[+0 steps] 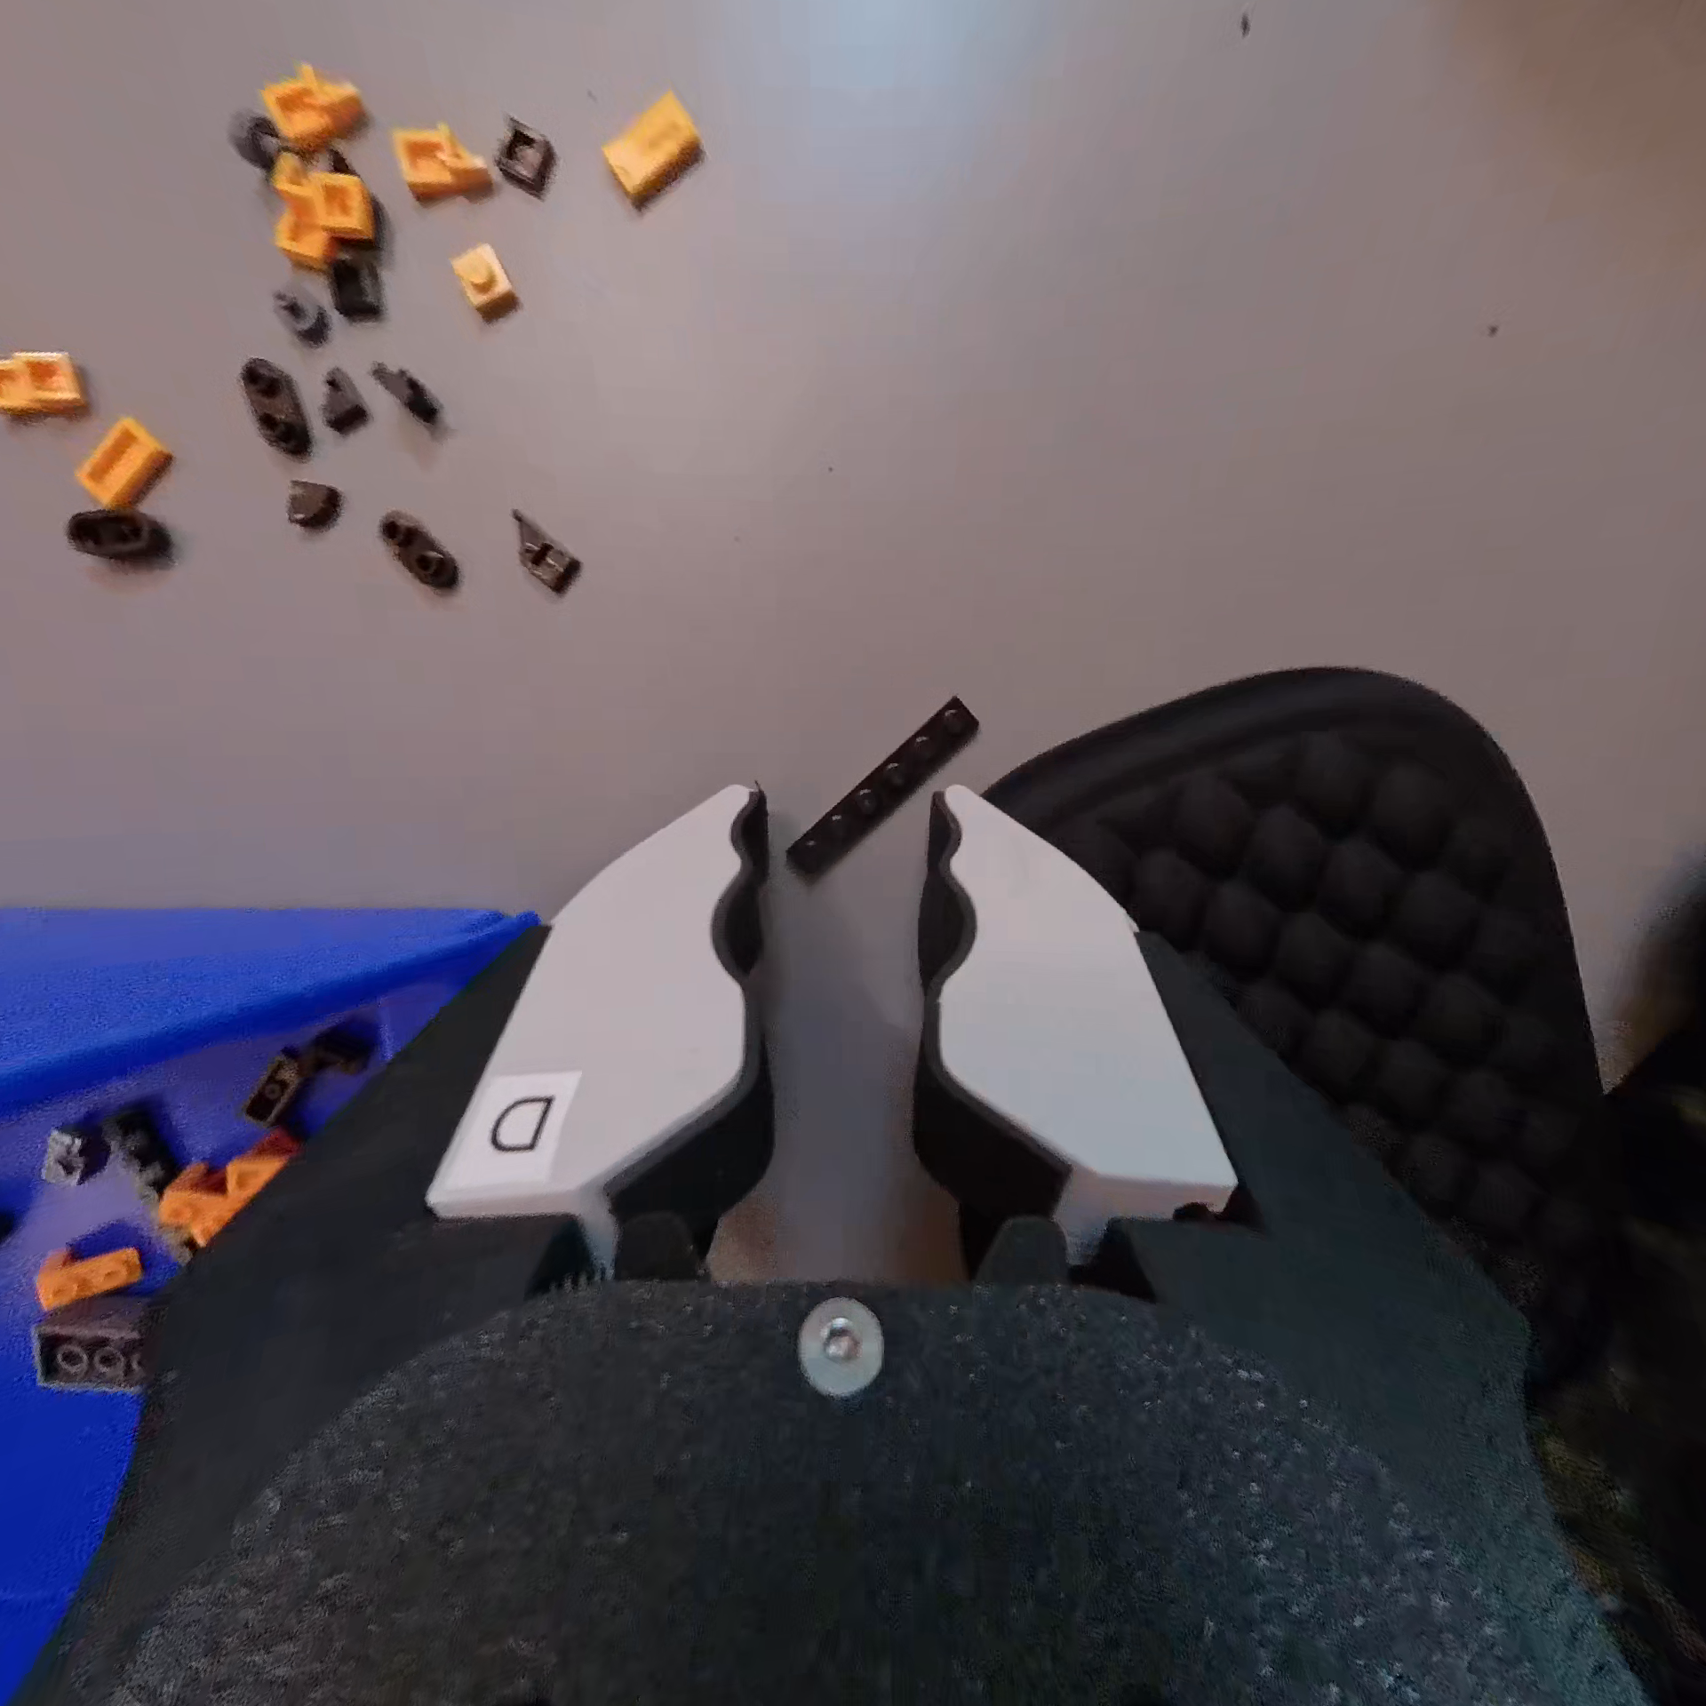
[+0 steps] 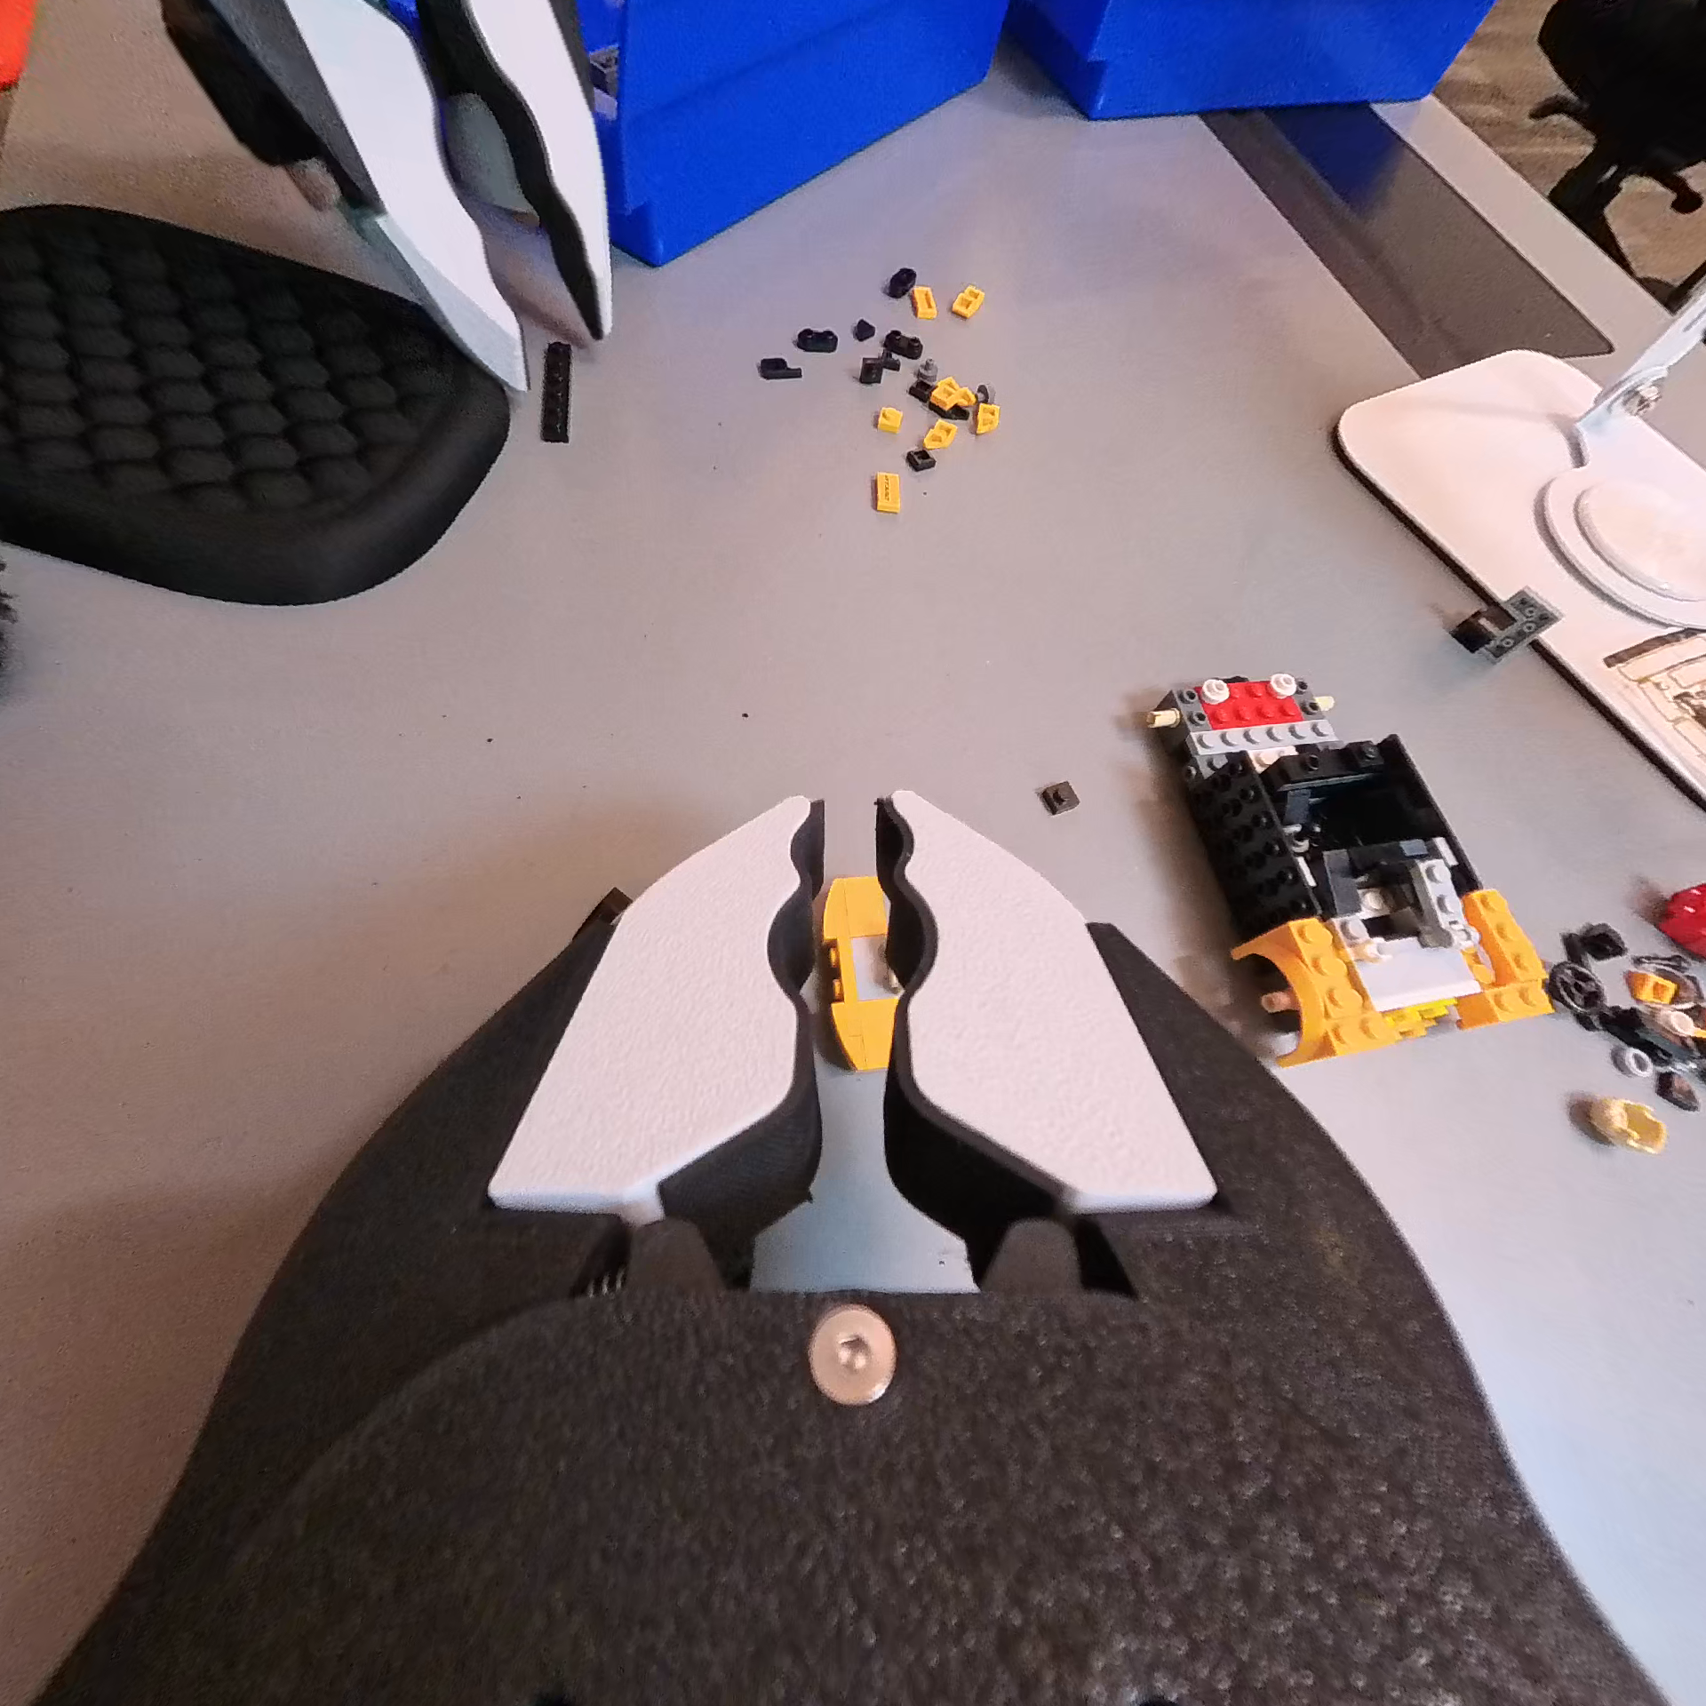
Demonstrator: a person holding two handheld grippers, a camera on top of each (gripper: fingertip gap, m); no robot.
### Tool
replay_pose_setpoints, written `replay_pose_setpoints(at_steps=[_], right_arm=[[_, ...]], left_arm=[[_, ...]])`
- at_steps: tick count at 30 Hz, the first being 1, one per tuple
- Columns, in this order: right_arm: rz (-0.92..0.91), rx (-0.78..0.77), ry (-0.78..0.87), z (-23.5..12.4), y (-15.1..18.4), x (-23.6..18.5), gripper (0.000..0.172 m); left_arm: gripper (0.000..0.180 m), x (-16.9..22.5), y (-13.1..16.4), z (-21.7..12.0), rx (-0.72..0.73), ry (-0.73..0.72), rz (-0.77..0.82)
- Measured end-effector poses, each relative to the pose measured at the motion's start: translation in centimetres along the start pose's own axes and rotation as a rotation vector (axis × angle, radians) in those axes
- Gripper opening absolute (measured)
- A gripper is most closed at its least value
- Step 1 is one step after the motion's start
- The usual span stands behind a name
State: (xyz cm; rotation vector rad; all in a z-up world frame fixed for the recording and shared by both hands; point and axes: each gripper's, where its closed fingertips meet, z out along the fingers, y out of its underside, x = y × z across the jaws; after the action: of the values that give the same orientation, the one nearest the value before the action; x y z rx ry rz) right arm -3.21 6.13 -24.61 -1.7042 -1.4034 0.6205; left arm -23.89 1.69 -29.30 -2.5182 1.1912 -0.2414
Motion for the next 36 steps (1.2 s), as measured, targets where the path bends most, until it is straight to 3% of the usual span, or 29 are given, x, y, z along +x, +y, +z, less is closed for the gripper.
replay_pose_setpoints(at_steps=[5,8,11,14,17,20,23,24,26,31,36], right_arm=[[-0.009,-0.003,0.007,0.0,0.1,0.1,0.01],[-0.005,-0.007,0.008,0.0,0.2,0.3,0.01],[-0.006,0.001,0.02,-0.2,0.1,0.6,0.01],[0.005,0.017,0.041,-0.5,-0.1,1.2,0.01],[0.03,0.017,0.053,-0.8,-0.1,1.7,0.01],[0.048,0.003,0.116,-1.1,0.3,3.0,0.01],[0.077,-0.016,0.157,-1.4,0.9,4.3,0.01],[0.086,-0.02,0.164,-1.5,1.2,4.6,0.011],[0.091,-0.024,0.163,-1.5,1.5,5.0,0.011],[0.006,-0.09,0.017,-1.3,2.7,3.2,0.018],[-0.036,-0.174,-0.105,-0.8,4.5,1.2,0.024]], left_arm=[[0.013,1.2,0.0,0.6,-0.057,0.14,0.062],[0.008,0.7,0.4,0.4,-0.132,0.061,0.113],[0.008,0.8,-1.7,-2.0,0.023,0.037,0.086],[0.008,-2.9,-2.6,-7.0,0.182,-0.132,-0.048],[0.008,-6.6,0.3,-9.7,0.168,-0.235,-0.252],[0.013,-8.8,4.2,-8.8,0.039,-0.304,-0.383],[0.028,-8.9,5.1,-7.3,0.017,-0.289,-0.421],[0.05,-9.3,4.8,-7.4,0.045,-0.32,-0.415],[0.067,-9.9,4.2,-8.2,0.085,-0.378,-0.399],[0.058,-8.2,-1.5,-11.0,0.359,-0.428,-0.223],[0.052,-1.2,-8.0,-8.0,0.499,-0.204,0.026]])
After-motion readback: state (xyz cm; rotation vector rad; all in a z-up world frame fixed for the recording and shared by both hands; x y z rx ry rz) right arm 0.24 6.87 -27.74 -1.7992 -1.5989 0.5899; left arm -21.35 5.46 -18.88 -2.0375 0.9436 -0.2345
